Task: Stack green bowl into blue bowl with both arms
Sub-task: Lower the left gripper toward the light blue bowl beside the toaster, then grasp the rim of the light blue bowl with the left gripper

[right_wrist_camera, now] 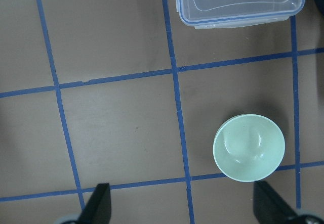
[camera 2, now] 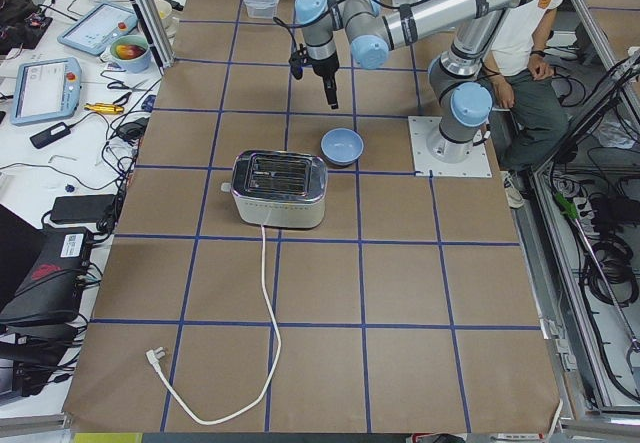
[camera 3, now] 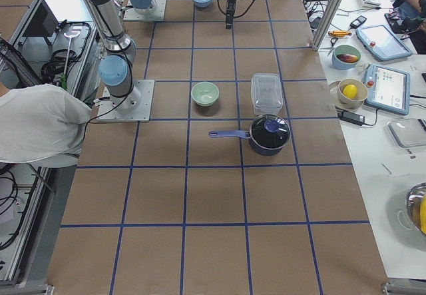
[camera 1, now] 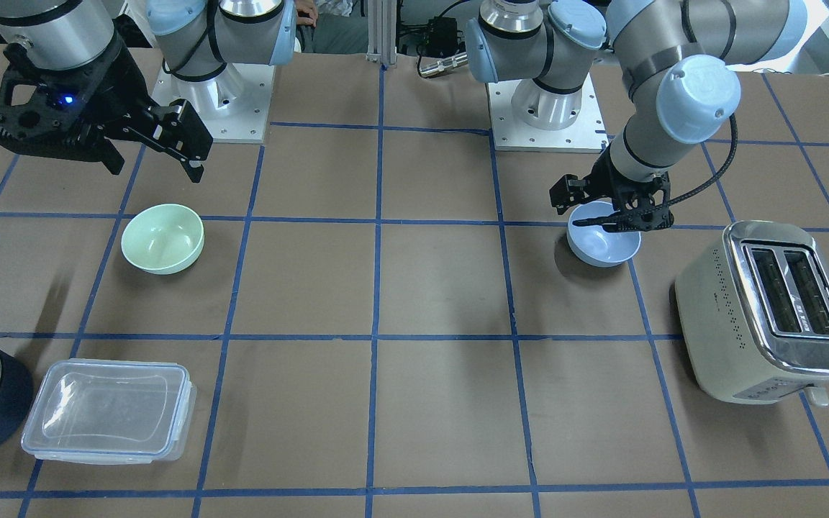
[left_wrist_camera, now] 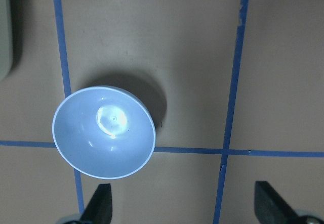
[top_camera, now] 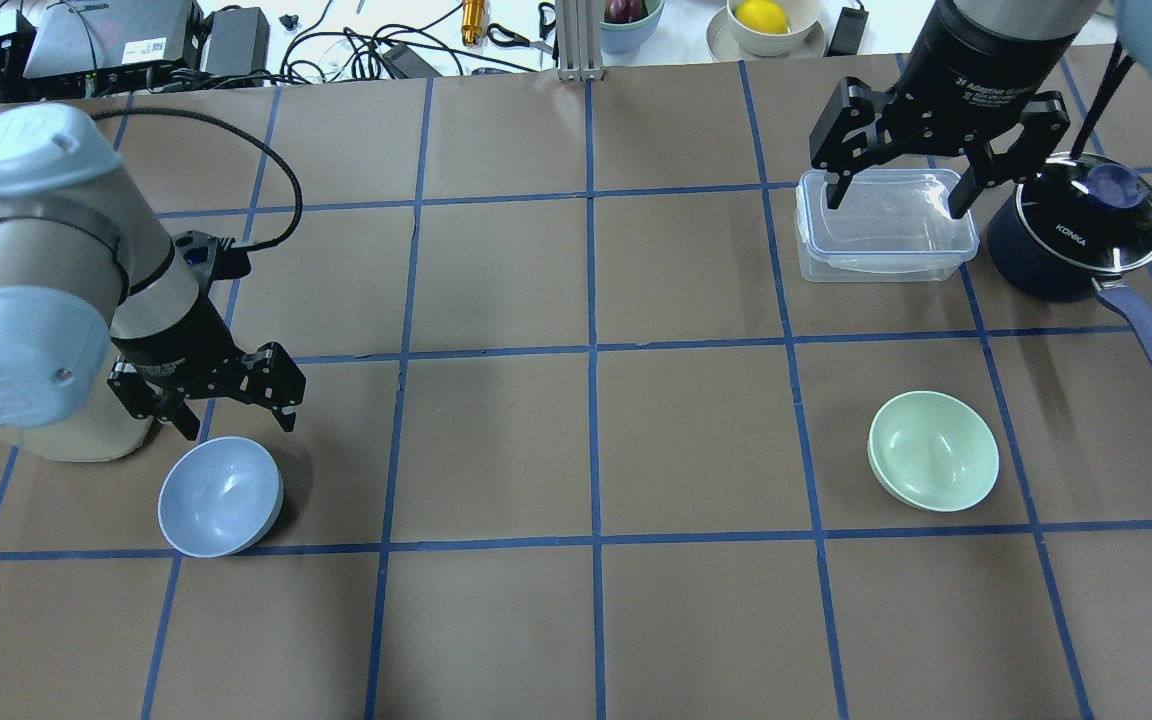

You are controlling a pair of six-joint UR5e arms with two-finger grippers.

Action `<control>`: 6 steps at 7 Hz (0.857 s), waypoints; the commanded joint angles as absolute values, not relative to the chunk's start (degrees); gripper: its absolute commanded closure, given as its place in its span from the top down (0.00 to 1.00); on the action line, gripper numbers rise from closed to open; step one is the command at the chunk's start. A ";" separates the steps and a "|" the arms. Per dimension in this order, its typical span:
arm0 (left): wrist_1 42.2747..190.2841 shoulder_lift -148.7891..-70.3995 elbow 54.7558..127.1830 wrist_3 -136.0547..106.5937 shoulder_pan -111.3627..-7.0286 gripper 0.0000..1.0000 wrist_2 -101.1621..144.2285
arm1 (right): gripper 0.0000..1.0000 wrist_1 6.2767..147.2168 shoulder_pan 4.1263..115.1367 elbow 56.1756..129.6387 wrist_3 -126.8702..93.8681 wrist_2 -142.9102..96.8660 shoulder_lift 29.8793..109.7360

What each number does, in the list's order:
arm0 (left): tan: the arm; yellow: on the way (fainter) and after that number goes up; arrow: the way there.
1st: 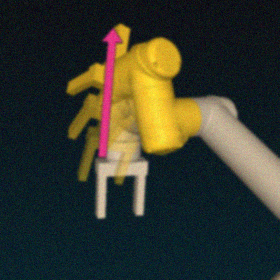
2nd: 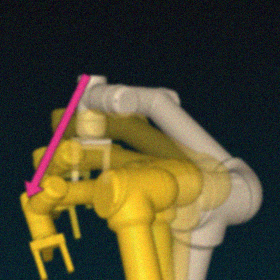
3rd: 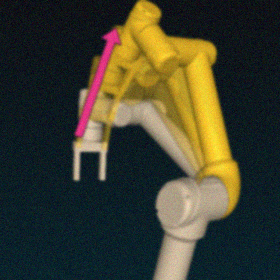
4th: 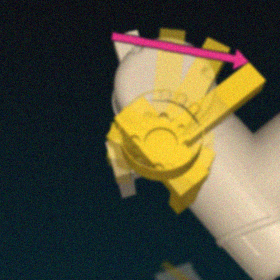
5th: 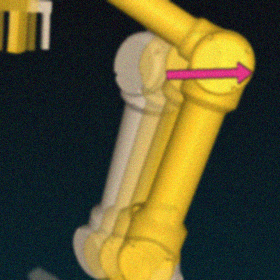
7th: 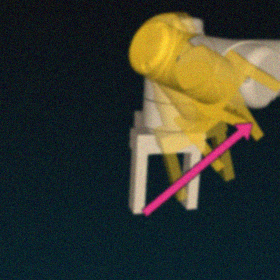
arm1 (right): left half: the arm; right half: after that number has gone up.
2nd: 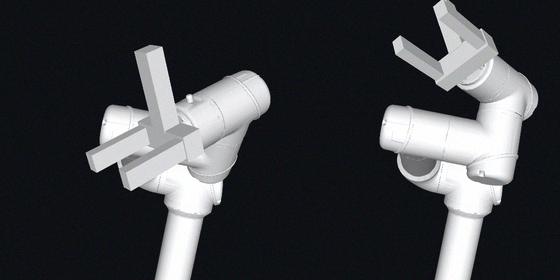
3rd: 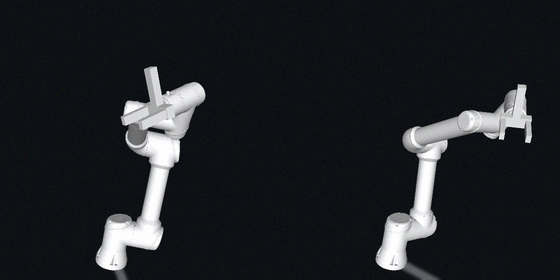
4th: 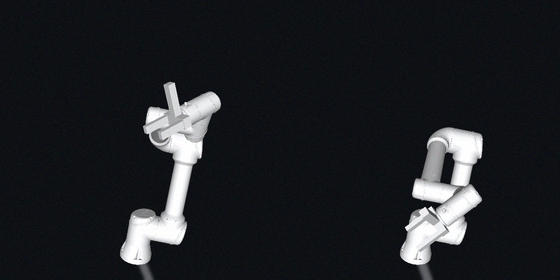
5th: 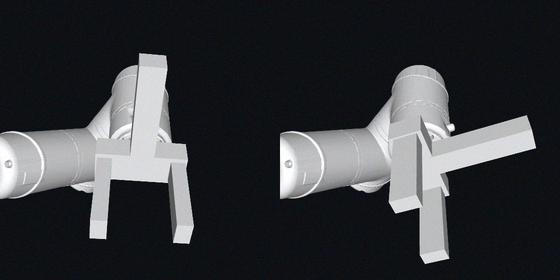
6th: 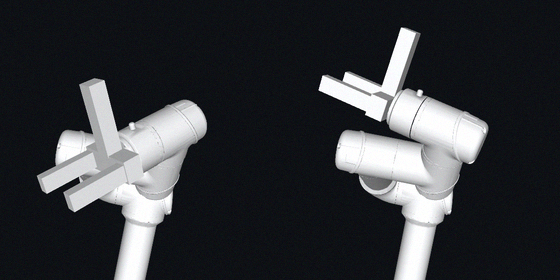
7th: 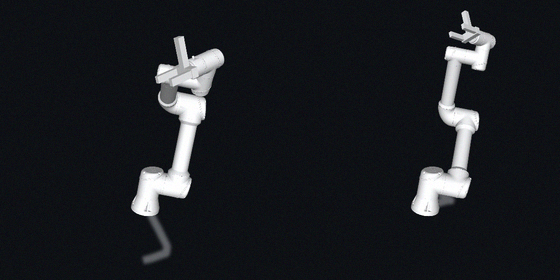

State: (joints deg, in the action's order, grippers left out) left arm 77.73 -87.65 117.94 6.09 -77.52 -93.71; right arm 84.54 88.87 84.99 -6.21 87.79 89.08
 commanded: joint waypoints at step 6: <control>55.11 -92.90 132.36 5.45 -73.48 0.00 -93.34 | 1.00 84.20 89.03 84.73 -6.59 87.10 89.21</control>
